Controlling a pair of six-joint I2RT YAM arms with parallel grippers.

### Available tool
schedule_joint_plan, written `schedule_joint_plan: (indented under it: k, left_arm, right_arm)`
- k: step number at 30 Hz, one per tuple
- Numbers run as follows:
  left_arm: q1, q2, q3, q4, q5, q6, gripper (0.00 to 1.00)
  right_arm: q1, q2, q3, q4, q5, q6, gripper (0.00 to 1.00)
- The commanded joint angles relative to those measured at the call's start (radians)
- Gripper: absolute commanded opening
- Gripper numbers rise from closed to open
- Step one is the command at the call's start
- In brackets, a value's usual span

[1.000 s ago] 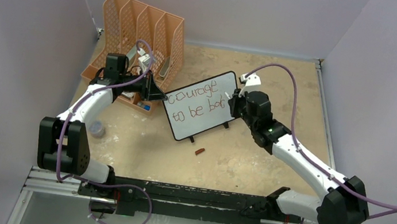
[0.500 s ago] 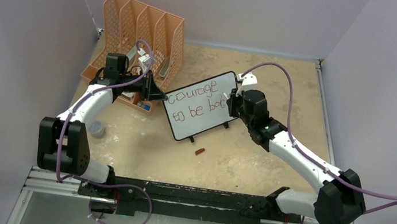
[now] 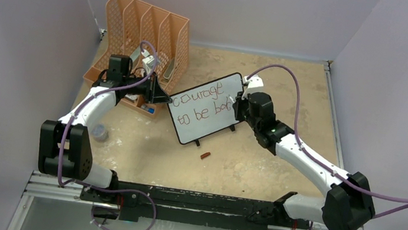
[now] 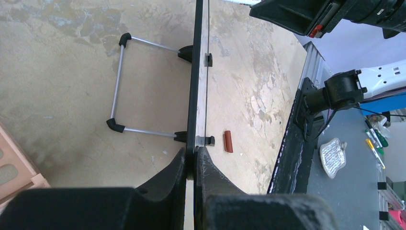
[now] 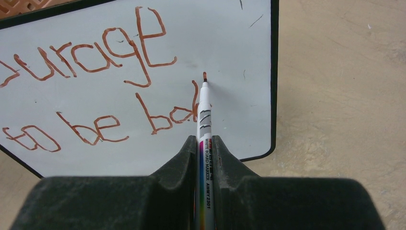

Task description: Write a sentence on the whiteboard

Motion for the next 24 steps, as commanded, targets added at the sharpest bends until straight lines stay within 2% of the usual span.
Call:
schedule_joint_plan:
  k: [1, 24]
  left_arm:
    - [0.001, -0.025, -0.007, 0.012, -0.027, 0.013, 0.00]
    - [0.001, -0.024, -0.006, 0.014, -0.028, 0.011, 0.00]
  right_arm:
    - [0.002, -0.018, 0.018, -0.013, 0.008, 0.000, 0.00]
    - [0.002, -0.025, -0.013, -0.086, -0.023, 0.045, 0.00]
